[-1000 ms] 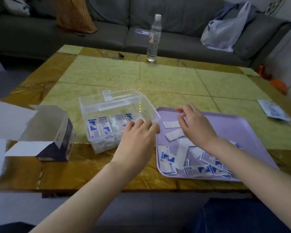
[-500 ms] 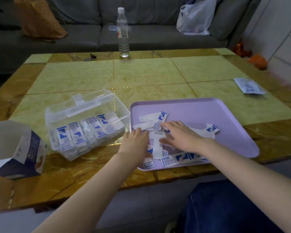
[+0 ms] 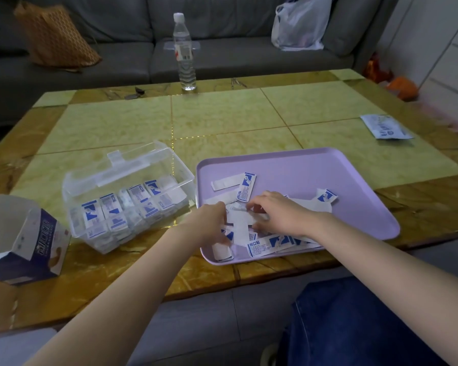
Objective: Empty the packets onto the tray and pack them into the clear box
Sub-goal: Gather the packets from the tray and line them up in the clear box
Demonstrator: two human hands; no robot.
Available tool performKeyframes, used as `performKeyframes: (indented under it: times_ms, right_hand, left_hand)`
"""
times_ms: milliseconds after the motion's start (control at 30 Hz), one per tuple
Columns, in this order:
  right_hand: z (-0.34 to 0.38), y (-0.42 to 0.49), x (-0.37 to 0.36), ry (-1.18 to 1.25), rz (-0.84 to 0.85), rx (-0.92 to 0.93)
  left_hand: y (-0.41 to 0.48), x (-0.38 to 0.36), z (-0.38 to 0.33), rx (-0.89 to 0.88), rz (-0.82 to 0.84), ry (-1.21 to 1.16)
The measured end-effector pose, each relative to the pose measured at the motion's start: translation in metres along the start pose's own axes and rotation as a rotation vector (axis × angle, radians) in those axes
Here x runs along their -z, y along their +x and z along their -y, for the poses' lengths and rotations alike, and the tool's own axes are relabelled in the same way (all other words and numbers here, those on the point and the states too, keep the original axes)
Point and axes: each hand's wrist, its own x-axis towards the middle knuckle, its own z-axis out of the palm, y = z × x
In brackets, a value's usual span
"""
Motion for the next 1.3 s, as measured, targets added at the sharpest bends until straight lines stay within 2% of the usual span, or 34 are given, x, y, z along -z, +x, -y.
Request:
performKeyframes:
  times_ms: [100,200,333,467,633,800,900,1000,1133,1200,1300]
  right_hand:
    - [0.008,0.006,0.004,0.052,0.014,-0.107]
    - [0.019,0.011,0.0,-0.064,0.031,-0.184]
    - [0.03,0.014,-0.007,-0.181,0.041,-0.23]
    - [0.03,0.011,-0.007,-0.017,0.063,-0.229]
    - [0.022,0.009,-0.006,0.115,0.096,-0.224]
    - [0.022,0.011,-0.01,0.175,0.065,-0.222]
    - [0.018,0.01,-0.005,0.395,0.0,-0.265]
    - [0.012,0.005,0.005,0.6,0.103,-0.321]
    - [0.015,-0.001,0.019,0.533,0.329,-0.232]
    - [0.023,-0.002,0.018,0.441,0.319,-0.212]
    - [0.035,0.004,0.001,0.35,0.214,-0.209]
  left_hand:
    - [0.0,0.005,0.0,-0.03,-0.078,-0.091]
    - [-0.003,0.015,-0.003,-0.038,-0.185,-0.154]
    - [-0.009,0.027,0.001,-0.024,-0.244,-0.087]
    - [-0.017,0.038,0.004,-0.016,-0.375,-0.088]
    - [-0.018,0.041,0.003,-0.031,-0.438,-0.203]
    - [-0.01,0.026,0.002,-0.052,-0.389,-0.365]
    - [-0.004,0.012,0.003,-0.027,-0.291,-0.416]
    - [-0.002,-0.001,0.003,0.0,-0.215,-0.345]
    - [0.0,-0.01,-0.001,-0.006,-0.222,-0.238]
    - [0.002,-0.011,-0.002,-0.024,-0.227,-0.244]
    - [0.005,-0.012,-0.001,-0.066,-0.22,-0.273]
